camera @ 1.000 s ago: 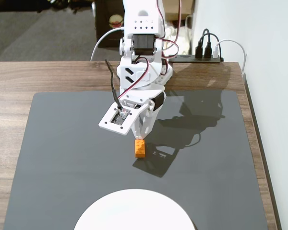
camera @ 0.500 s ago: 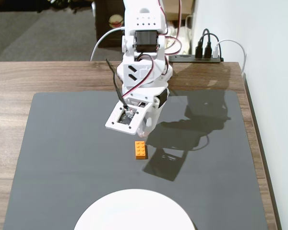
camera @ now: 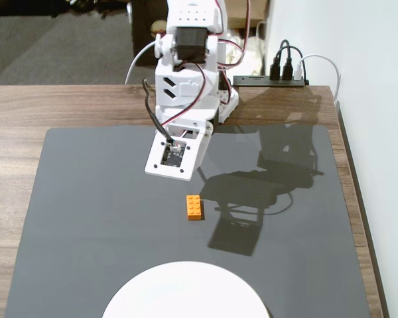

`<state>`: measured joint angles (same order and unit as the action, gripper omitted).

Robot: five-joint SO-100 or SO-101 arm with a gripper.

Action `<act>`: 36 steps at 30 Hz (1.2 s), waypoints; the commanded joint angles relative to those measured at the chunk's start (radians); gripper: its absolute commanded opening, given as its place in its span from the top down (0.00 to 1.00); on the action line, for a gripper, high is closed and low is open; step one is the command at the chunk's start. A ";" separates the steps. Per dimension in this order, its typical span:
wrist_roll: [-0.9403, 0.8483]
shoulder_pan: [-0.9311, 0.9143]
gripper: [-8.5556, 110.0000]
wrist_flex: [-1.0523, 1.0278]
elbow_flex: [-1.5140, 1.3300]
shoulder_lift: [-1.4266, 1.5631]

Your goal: Grasp a lego block and put it on the plate.

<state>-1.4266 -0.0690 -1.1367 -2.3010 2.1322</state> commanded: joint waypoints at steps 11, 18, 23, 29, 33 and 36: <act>-0.100 0.011 0.90 -0.032 0.138 -0.095; -0.141 0.011 0.79 -0.057 0.183 -0.143; -0.137 0.011 0.67 -0.060 0.202 -0.158; -0.138 0.003 0.62 -0.072 0.225 -0.186; -0.146 -0.009 0.60 -0.080 0.250 -0.209; -0.176 -0.018 0.60 -0.107 0.282 -0.232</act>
<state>-1.5785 -0.0813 -1.2303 -2.0801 1.9021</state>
